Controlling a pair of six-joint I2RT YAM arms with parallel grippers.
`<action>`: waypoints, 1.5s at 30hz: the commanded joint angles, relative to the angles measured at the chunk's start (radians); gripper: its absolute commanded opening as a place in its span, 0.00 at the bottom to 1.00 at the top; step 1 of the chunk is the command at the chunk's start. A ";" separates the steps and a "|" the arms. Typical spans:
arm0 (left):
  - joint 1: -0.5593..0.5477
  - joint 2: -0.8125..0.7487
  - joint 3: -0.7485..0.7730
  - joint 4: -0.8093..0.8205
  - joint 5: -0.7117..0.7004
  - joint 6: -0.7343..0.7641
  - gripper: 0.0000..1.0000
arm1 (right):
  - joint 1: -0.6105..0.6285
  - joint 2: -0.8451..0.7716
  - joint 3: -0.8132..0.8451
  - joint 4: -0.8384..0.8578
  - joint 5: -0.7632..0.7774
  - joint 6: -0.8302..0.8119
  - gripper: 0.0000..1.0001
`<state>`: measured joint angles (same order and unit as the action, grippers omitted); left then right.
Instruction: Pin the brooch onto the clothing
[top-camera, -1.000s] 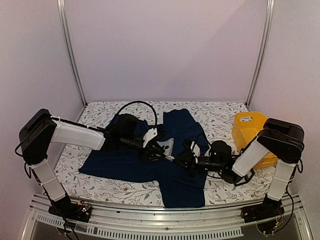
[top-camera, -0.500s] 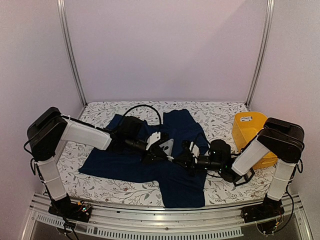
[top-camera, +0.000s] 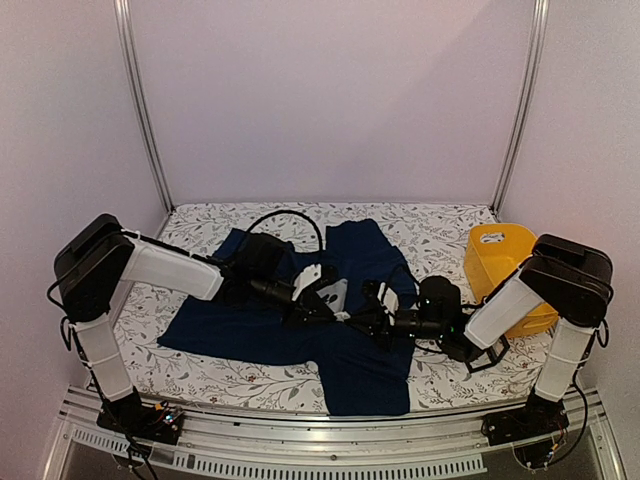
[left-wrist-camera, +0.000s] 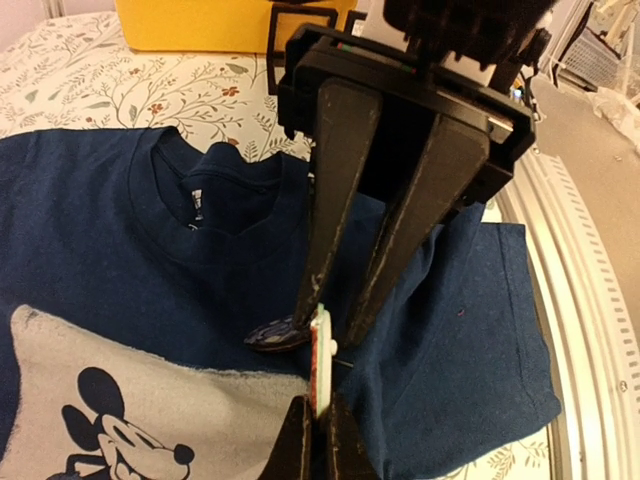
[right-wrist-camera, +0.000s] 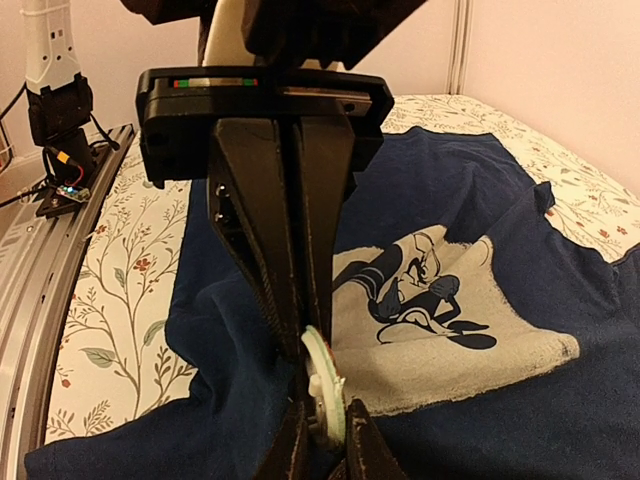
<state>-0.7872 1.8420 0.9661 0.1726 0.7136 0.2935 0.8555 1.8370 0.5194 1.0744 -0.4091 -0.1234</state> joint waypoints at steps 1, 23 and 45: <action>-0.012 -0.049 -0.017 0.055 0.012 -0.062 0.00 | 0.007 -0.044 0.014 -0.059 0.005 -0.021 0.18; -0.014 -0.093 -0.054 0.071 -0.011 -0.094 0.00 | 0.044 -0.082 -0.021 -0.155 0.033 0.059 0.19; -0.039 -0.147 -0.079 0.073 0.185 -0.114 0.00 | -0.038 0.052 0.014 -0.180 0.032 0.154 0.00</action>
<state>-0.7986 1.7542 0.9001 0.2050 0.7929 0.1890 0.8494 1.8511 0.5236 0.9688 -0.4171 0.0006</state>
